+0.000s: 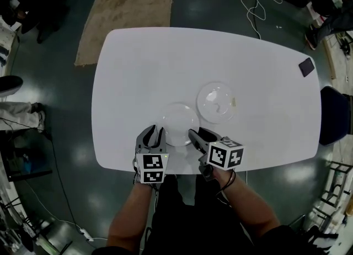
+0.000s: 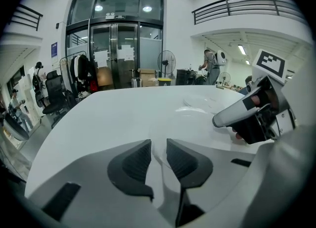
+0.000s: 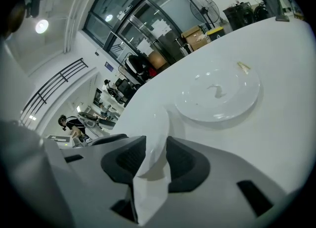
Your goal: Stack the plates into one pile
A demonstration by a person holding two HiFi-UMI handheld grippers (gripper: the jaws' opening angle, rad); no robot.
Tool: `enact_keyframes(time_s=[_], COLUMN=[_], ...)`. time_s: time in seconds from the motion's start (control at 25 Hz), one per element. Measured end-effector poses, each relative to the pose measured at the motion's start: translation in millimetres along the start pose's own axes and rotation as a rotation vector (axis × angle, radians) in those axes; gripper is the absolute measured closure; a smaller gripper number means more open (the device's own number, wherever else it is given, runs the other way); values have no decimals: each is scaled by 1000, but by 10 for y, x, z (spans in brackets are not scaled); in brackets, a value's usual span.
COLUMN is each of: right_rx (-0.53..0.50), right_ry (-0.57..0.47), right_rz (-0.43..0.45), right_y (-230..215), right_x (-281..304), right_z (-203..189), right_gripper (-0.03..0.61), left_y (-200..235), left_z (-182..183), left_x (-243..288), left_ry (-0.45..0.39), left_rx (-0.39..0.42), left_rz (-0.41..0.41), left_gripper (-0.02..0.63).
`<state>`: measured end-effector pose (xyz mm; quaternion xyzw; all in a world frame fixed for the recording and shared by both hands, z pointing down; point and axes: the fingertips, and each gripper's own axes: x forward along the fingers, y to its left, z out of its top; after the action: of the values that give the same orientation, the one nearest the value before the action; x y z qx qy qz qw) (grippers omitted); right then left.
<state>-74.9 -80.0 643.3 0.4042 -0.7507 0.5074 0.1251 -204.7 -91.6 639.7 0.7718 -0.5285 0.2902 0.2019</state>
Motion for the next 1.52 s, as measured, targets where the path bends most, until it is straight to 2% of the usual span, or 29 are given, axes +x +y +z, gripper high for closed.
enact_keyframes(time_s=[0.2,0.44,0.88,1.2,1.52], right_rx=[28,67,87,79,69], right_ry=[3,-24,-54,-88,-139], right_rz=[-1,16,75,113,101], right_y=[-22,16,175,302,374], right_x=[9,-33,-126,-222,-412], right_z=[-3,17,64,112,173], right_gripper=[502,523,545,552,552], left_y=[13,5,152,145,119], left_z=[-1,2,-48,135,318], left_x=[1,-24,-188,-360,-581], left_ry=[-3,-4,10,-38,-90], left_rx=[3,7,-32,-25,-10], left_rz=[12,-4,16,14,3], left_gripper=[523,521,509,512,548])
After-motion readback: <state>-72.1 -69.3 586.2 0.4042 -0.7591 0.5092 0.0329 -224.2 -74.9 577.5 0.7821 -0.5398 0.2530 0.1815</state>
